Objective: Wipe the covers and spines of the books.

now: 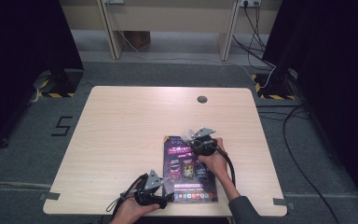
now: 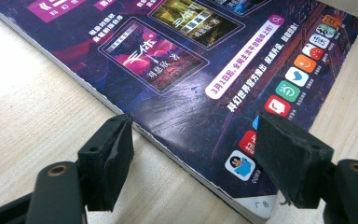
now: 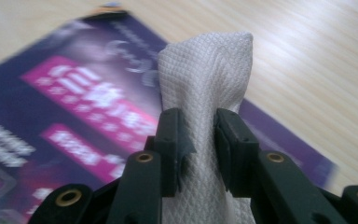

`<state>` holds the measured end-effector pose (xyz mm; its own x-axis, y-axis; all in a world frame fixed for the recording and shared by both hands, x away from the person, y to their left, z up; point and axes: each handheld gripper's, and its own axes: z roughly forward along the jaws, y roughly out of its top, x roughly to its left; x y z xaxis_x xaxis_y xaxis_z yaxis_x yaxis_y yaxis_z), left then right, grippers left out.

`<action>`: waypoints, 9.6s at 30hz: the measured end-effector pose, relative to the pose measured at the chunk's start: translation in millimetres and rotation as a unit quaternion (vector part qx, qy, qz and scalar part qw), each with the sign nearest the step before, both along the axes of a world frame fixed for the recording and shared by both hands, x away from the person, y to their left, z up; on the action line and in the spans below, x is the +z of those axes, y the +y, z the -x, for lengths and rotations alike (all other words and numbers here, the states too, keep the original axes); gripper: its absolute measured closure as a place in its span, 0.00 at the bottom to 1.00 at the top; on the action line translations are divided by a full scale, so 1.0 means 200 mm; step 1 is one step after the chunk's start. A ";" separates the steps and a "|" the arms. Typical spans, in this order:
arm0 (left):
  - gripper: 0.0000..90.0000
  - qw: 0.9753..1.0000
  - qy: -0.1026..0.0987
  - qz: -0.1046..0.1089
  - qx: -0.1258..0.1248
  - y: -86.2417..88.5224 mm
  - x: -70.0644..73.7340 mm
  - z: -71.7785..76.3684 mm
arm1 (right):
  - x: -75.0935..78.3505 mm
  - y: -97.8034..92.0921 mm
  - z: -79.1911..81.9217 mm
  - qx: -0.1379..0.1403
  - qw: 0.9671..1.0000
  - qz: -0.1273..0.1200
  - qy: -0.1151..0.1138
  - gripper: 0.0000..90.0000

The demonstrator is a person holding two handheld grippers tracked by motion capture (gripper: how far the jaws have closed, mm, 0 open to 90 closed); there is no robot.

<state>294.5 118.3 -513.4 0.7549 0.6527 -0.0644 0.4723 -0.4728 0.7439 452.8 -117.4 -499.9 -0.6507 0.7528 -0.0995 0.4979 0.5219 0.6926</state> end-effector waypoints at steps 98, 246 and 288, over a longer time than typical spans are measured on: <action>0.24 1.000 0.002 -0.005 0.008 0.00 0.00 0.00 | 0.00 0.31 -0.11 0.035 0.999 0.004 0.002 0.82; 0.22 0.999 -0.026 -0.022 0.008 -0.01 0.00 0.02 | 0.01 0.32 0.29 0.137 0.990 0.001 0.021 0.83; 0.41 0.999 0.002 -0.044 -0.018 -0.06 0.02 0.03 | 0.01 -0.19 0.14 -0.030 1.000 0.005 0.006 0.83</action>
